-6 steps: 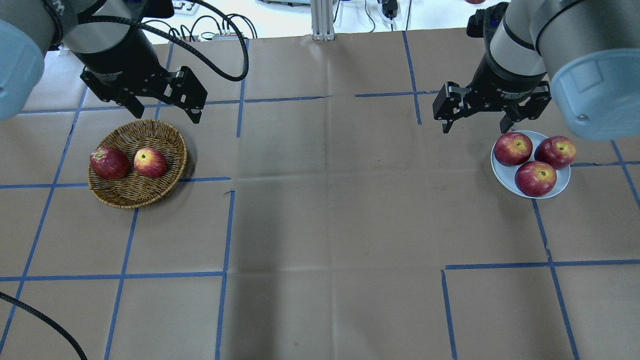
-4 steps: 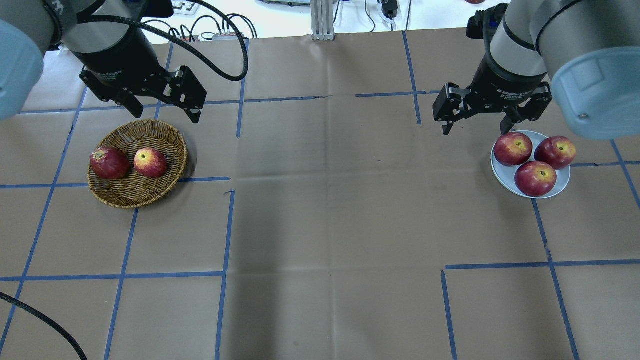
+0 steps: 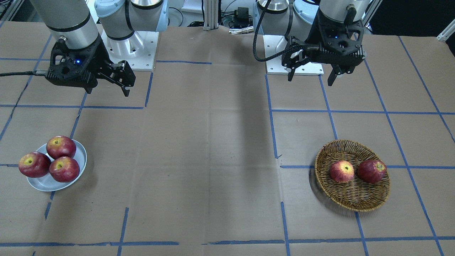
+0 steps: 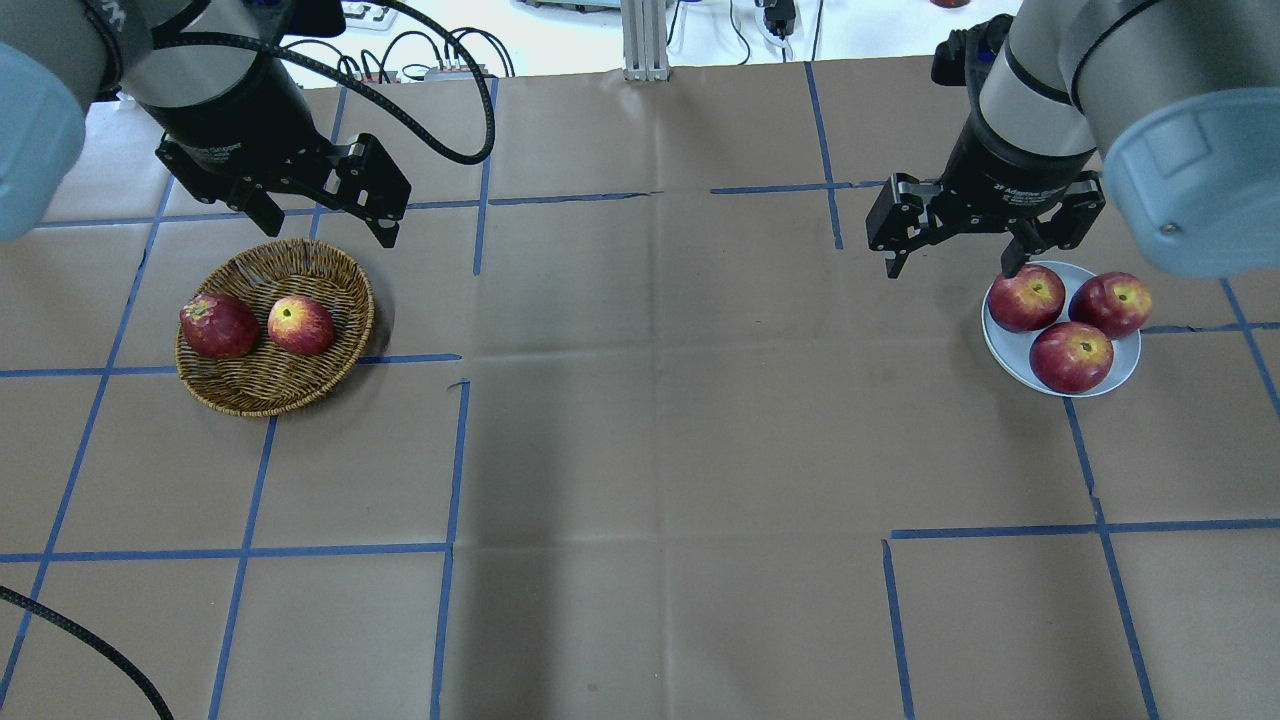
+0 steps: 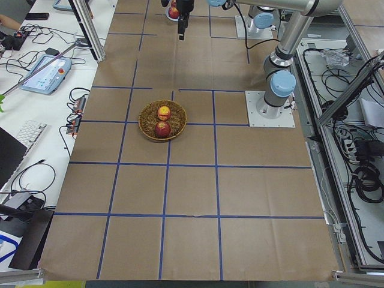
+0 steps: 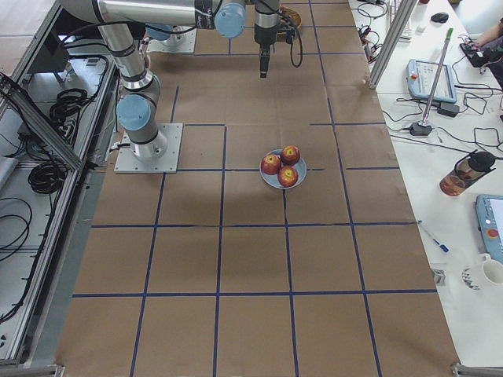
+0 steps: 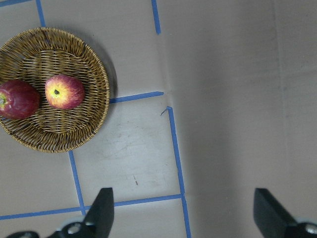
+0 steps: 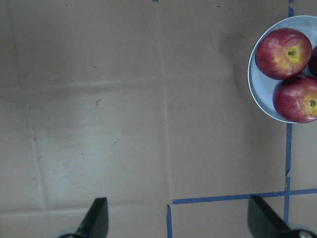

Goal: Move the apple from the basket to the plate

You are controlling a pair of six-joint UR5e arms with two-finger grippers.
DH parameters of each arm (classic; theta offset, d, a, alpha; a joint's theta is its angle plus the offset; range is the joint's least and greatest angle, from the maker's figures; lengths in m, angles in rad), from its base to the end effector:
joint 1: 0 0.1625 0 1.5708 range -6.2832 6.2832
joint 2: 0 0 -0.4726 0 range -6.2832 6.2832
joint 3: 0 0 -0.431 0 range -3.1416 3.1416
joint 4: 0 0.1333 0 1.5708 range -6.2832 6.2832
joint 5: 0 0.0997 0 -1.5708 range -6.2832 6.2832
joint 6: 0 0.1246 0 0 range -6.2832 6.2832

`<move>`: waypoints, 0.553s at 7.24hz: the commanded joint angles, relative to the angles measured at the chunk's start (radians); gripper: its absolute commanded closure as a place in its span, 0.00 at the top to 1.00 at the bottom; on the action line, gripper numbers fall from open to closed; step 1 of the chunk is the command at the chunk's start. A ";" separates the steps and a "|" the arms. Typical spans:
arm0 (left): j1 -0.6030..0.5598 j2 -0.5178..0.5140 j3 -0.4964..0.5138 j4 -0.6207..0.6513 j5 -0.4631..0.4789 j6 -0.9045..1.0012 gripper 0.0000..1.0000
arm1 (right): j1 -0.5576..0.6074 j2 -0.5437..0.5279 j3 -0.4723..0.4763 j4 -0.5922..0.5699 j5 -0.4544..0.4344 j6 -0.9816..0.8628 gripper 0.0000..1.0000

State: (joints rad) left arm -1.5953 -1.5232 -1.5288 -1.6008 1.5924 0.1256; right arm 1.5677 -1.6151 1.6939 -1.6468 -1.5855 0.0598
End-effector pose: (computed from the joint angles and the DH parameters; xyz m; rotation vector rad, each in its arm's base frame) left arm -0.1432 -0.5104 0.5547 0.2326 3.1070 -0.0910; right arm 0.1299 -0.5085 0.4758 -0.0983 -3.1253 -0.0037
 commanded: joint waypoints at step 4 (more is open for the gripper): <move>0.012 -0.020 -0.053 0.031 -0.006 0.042 0.99 | 0.000 0.000 0.003 -0.001 -0.001 0.000 1.00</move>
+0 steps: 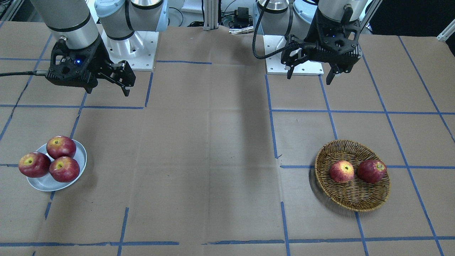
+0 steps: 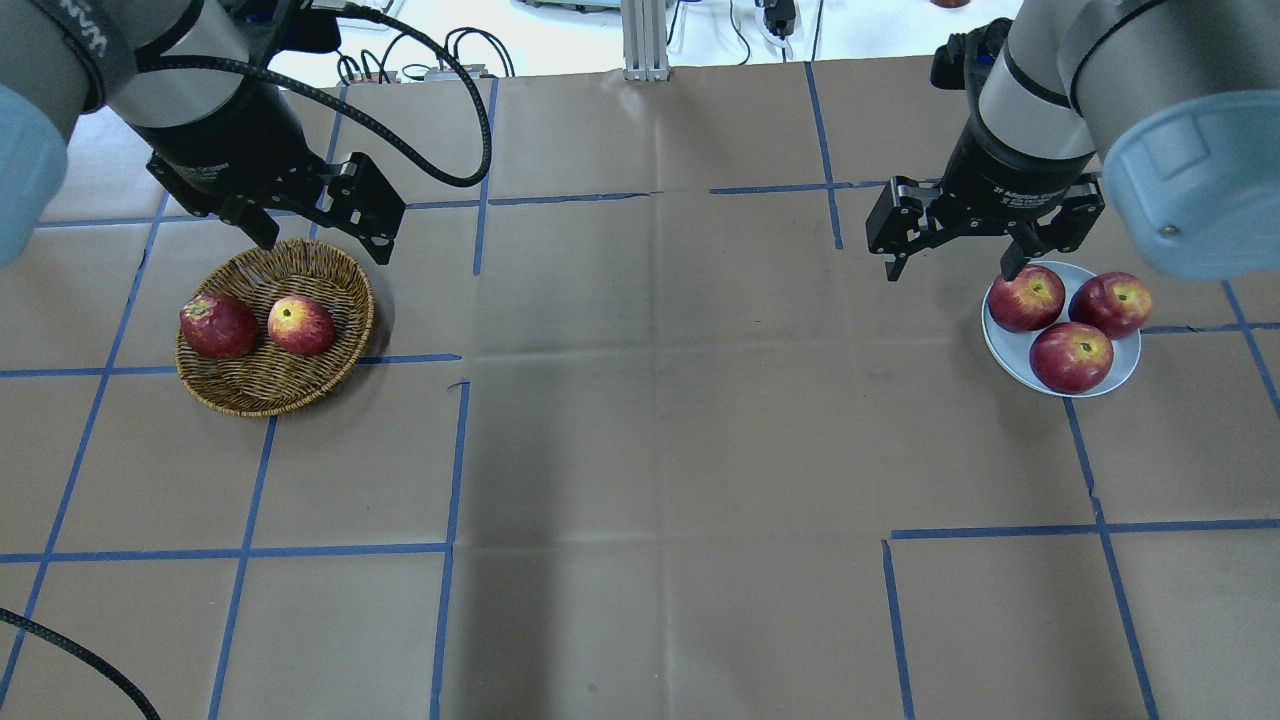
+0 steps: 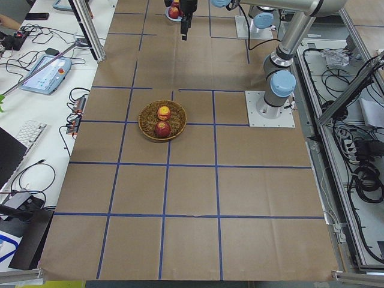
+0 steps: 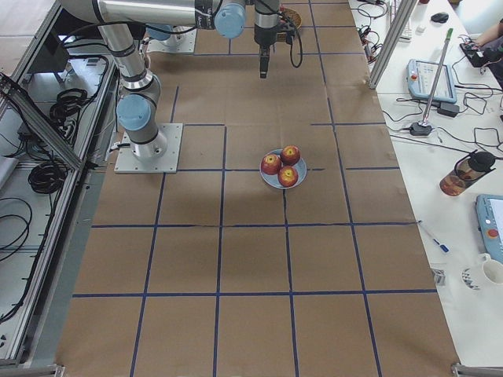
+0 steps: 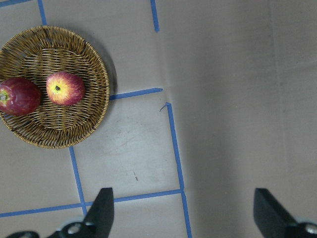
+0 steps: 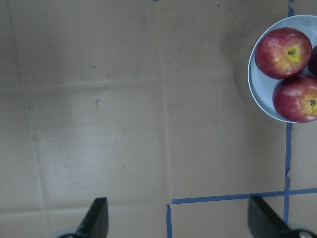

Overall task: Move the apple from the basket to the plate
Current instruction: 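Move the left gripper down over the yellow-red apple in the basket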

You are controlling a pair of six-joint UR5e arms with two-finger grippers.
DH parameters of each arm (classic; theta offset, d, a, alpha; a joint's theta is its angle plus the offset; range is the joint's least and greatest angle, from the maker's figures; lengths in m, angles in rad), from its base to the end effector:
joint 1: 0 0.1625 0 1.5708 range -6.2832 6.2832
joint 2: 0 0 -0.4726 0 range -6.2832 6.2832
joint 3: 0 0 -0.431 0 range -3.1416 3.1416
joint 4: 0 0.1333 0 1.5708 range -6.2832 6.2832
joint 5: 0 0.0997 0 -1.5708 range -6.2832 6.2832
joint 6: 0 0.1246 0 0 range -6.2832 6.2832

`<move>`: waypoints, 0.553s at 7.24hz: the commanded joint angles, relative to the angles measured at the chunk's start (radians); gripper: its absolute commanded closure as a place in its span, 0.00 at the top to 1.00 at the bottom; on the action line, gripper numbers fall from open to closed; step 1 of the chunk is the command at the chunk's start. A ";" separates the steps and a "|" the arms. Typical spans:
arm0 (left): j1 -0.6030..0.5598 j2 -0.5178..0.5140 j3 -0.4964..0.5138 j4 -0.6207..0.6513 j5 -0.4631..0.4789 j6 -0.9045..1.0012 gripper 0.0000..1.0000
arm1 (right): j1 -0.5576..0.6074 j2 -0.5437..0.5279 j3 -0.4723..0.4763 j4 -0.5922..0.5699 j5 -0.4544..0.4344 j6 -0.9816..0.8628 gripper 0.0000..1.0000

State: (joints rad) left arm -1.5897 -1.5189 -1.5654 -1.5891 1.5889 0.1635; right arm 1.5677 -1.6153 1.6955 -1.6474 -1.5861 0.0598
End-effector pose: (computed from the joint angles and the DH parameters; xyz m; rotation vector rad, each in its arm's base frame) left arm -0.1407 -0.5077 0.5385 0.2836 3.1073 -0.0586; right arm 0.1298 -0.5082 0.4752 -0.0983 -3.1246 -0.0049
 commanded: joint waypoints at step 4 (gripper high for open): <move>0.195 -0.058 -0.291 0.322 -0.001 0.194 0.99 | 0.000 0.000 0.001 0.000 0.000 0.000 1.00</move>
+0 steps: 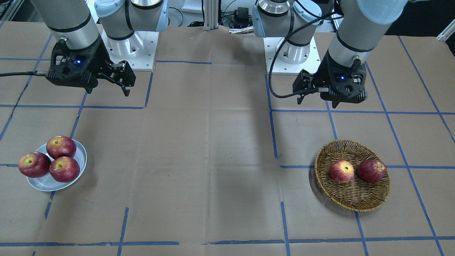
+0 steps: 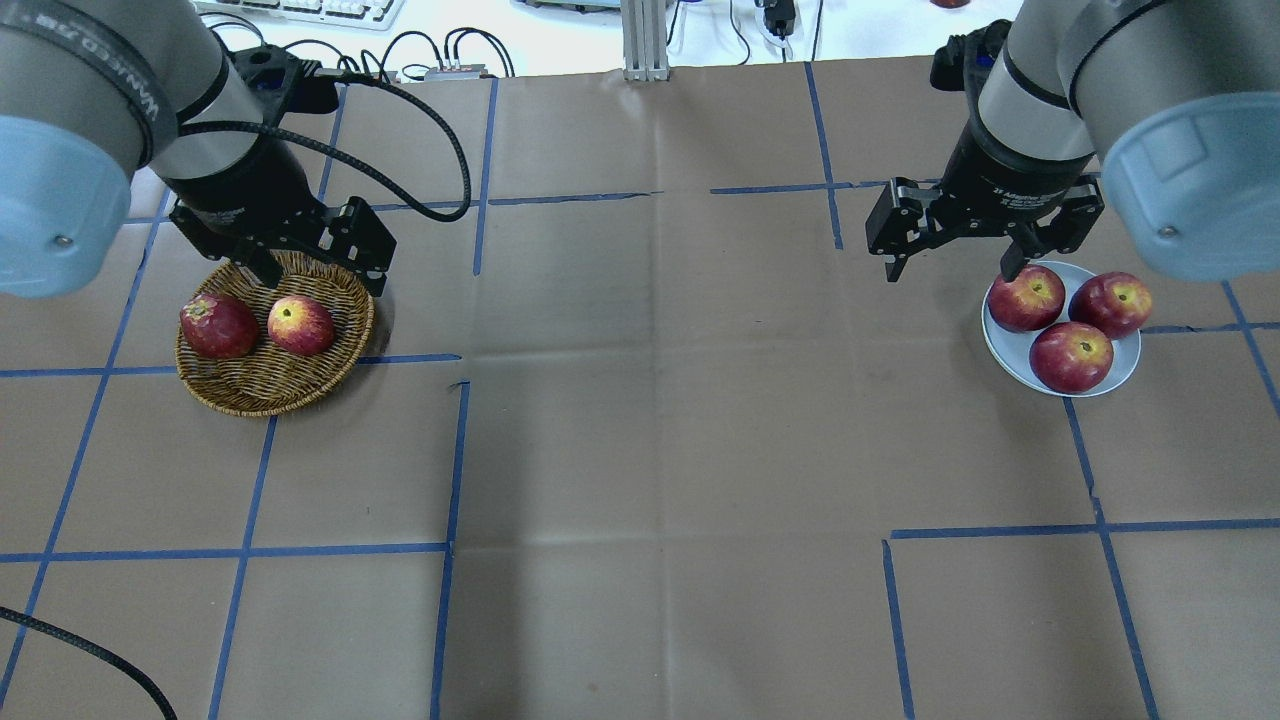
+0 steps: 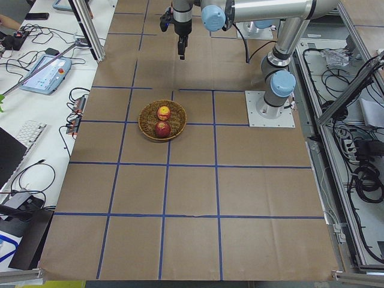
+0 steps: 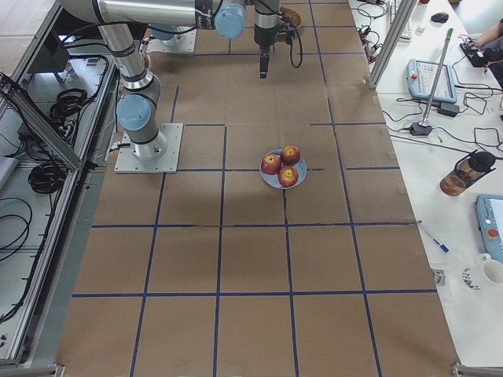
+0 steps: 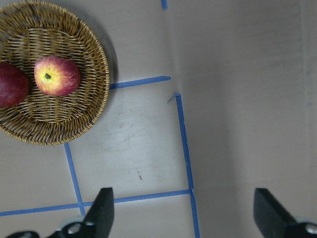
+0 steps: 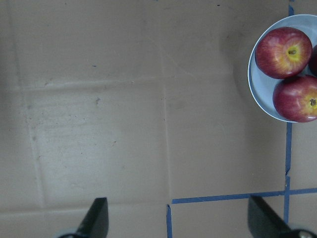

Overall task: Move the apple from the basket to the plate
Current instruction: 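Move the left gripper down over the yellow-red apple in the basket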

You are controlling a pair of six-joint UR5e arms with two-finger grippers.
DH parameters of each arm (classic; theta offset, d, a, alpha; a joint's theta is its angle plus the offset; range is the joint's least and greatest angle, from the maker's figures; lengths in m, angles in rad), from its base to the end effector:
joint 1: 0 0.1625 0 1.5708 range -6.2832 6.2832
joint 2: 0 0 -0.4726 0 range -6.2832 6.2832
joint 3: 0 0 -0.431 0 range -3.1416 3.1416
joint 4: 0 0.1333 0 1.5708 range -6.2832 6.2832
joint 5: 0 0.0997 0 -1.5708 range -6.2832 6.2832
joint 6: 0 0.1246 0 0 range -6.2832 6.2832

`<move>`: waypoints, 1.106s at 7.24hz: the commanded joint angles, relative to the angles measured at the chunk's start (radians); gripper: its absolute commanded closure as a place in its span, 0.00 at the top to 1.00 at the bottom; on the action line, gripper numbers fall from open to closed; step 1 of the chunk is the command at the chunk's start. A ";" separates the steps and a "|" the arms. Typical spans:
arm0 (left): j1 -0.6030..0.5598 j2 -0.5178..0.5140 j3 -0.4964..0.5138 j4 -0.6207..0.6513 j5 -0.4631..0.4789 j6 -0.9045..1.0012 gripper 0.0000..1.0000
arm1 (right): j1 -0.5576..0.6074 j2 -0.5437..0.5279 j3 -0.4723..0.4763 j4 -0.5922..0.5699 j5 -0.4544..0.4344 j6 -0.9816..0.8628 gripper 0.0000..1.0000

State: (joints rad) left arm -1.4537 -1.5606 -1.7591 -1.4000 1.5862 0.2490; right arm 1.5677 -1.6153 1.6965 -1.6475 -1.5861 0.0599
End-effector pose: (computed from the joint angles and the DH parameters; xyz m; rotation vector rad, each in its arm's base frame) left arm -0.0699 -0.5300 0.4334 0.2062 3.1209 0.0156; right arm 0.1298 -0.5081 0.4746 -0.0984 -3.1246 -0.0064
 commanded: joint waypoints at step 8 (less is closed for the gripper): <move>0.208 -0.360 -0.119 0.547 0.003 0.273 0.99 | 0.000 0.000 0.000 0.000 0.000 0.000 1.00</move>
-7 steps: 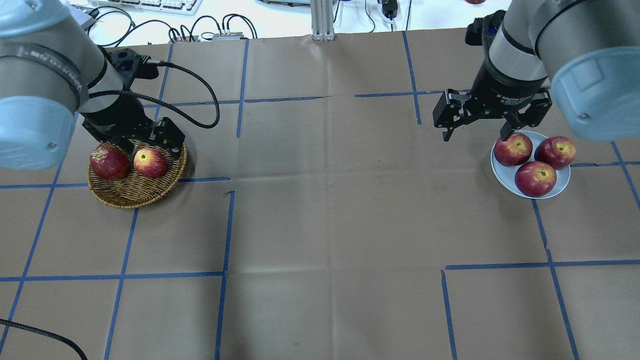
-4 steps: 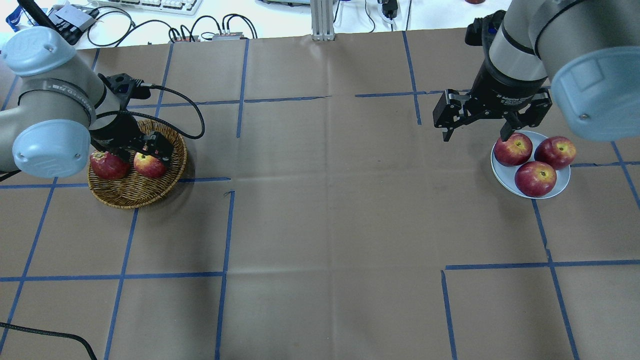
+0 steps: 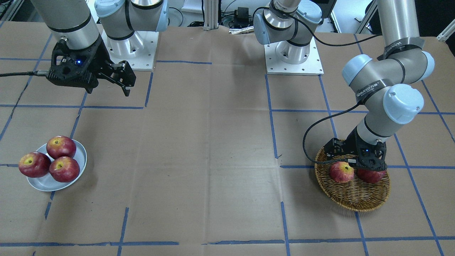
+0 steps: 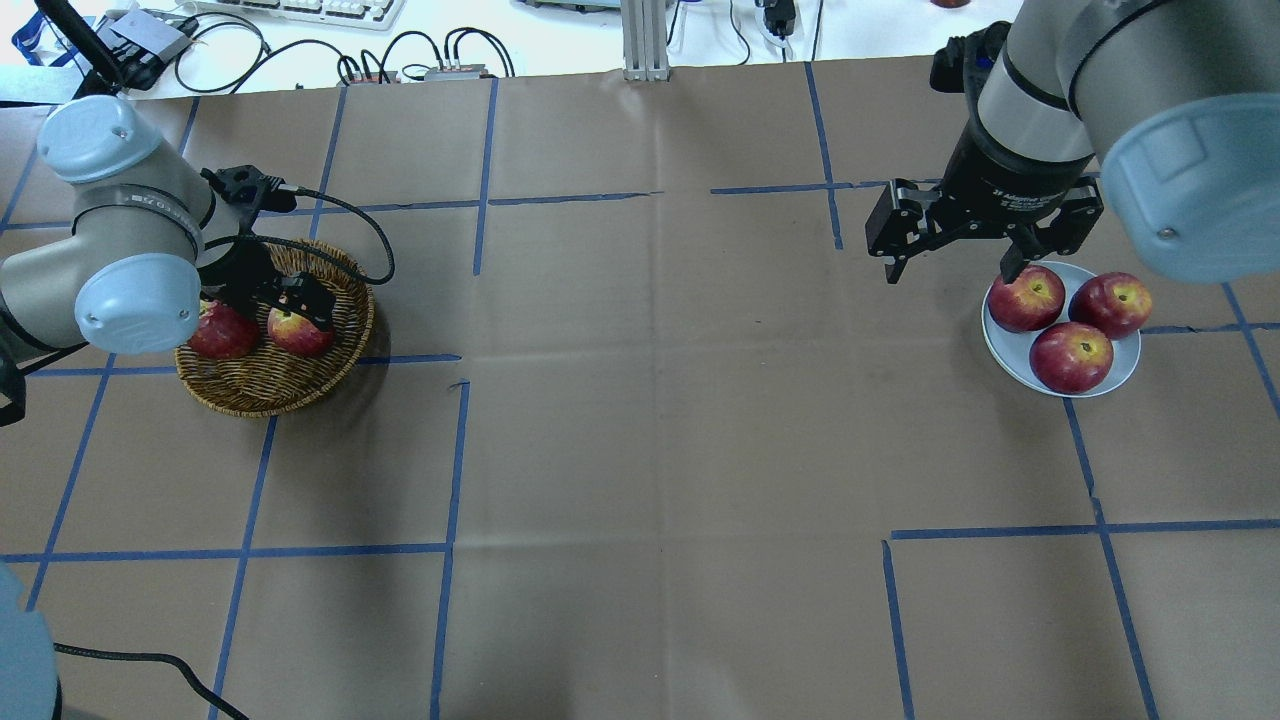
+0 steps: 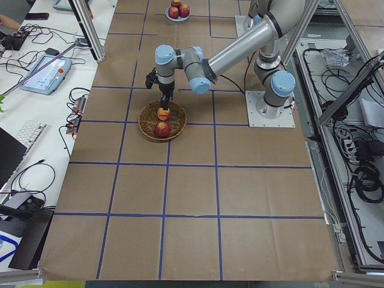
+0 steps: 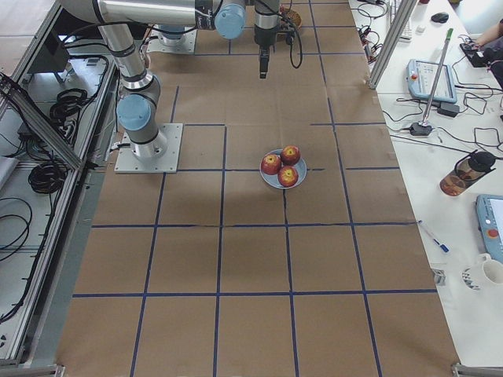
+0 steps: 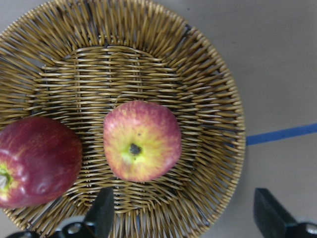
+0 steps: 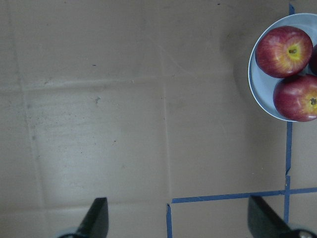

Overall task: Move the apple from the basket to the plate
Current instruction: 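Move the left gripper down over the yellow-red apple in the basket, then lower the left gripper and close it on the yellow-red apple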

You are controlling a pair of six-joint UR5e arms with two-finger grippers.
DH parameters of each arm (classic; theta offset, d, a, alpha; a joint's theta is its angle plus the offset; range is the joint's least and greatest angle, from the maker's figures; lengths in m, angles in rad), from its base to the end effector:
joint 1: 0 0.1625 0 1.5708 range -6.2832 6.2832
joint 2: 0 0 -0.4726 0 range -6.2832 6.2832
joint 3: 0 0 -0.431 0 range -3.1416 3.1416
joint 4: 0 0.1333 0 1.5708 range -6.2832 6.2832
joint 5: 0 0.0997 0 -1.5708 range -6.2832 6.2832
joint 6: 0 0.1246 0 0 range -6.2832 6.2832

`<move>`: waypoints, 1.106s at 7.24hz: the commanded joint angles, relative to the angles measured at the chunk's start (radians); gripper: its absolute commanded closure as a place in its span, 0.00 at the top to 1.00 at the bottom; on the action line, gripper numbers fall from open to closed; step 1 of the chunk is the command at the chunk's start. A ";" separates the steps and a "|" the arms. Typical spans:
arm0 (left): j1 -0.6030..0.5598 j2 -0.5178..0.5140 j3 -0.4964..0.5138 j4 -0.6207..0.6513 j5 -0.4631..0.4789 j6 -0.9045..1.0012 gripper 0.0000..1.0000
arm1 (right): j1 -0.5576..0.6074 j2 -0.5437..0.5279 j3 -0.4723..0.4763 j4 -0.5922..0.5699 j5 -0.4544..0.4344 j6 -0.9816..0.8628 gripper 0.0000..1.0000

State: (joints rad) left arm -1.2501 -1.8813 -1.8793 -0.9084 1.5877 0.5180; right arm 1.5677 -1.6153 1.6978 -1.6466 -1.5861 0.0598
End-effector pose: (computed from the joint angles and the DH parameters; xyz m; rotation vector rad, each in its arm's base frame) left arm 0.0648 -0.6112 0.2423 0.3055 3.0930 -0.0509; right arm 0.1298 -0.5078 0.4739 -0.0982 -3.1245 -0.0098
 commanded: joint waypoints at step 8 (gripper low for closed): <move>0.020 -0.134 0.025 0.075 -0.002 -0.006 0.85 | 0.000 0.000 0.000 0.001 0.000 0.000 1.00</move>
State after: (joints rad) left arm -1.2311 -2.0088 -1.8546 -0.8332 1.5846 0.5188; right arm 1.5677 -1.6153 1.6981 -1.6460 -1.5861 0.0599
